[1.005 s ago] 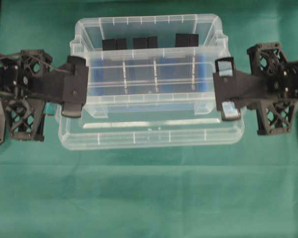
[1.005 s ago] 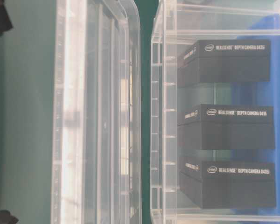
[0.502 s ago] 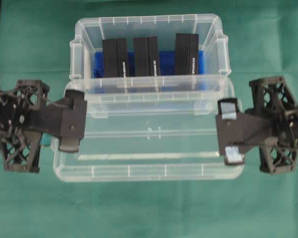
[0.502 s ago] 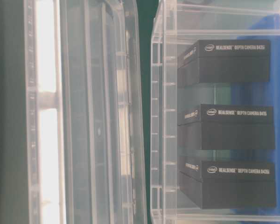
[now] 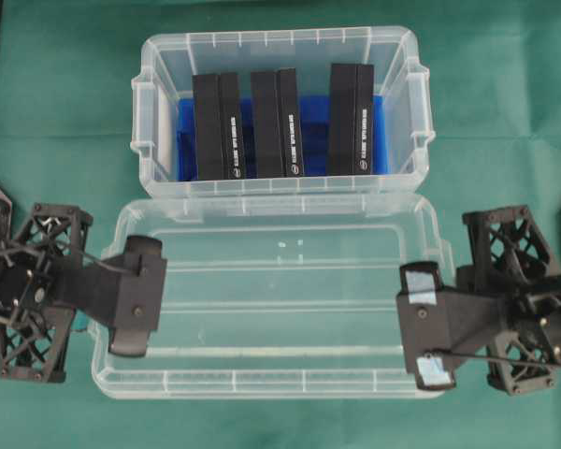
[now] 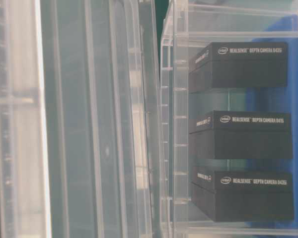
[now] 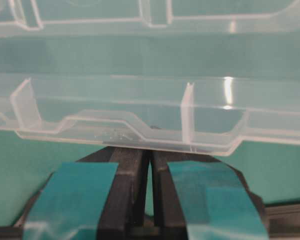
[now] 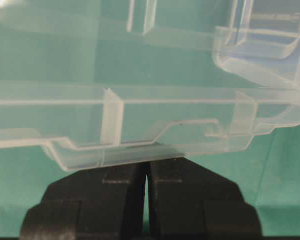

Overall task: Clamp the lid of the box with both arms, then lift and open it.
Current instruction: 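Carry the lid toward the front and lower it onto the cloth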

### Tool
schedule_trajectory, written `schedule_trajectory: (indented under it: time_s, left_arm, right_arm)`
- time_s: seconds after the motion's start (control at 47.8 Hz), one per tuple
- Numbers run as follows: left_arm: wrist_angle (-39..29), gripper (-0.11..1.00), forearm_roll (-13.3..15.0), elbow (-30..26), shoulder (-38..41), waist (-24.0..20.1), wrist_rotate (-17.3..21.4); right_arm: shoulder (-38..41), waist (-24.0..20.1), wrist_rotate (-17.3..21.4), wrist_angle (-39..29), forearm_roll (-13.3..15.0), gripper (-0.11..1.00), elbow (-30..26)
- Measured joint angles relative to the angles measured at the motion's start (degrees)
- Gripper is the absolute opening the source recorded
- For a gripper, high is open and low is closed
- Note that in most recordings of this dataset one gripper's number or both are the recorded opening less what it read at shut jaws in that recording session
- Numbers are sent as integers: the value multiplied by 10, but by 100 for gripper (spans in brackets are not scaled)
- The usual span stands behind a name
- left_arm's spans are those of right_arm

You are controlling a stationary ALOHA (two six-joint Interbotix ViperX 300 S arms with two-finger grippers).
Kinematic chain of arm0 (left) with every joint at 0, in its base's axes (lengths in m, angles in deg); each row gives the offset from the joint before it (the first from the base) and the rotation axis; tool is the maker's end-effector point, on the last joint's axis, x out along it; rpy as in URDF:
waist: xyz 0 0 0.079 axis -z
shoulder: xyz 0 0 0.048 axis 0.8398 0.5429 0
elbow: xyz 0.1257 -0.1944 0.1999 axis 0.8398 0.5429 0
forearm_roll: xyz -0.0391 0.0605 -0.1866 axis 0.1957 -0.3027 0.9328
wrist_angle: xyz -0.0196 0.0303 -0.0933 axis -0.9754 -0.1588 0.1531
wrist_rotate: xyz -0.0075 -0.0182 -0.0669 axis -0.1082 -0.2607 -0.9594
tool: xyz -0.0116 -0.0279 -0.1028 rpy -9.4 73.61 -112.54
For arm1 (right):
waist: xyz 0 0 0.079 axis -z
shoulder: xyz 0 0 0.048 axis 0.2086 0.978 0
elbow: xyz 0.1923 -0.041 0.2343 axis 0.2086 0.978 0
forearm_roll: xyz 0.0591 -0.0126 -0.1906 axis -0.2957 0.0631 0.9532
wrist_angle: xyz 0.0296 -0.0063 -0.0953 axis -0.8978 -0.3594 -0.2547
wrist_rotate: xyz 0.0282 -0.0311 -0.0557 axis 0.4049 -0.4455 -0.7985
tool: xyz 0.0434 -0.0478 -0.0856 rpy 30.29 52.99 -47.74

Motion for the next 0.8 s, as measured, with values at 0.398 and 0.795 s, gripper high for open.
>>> schedule_trajectory:
  time_s: [0.398,0.795]
  left_arm:
    - [1,2,0,-4,15,12,-14]
    - [40,2,1,21,52,41,-69]
  right_arm:
    - [28,-19,33,-2,0,0,-4]
    - [61,-21,35,32,0,0,10]
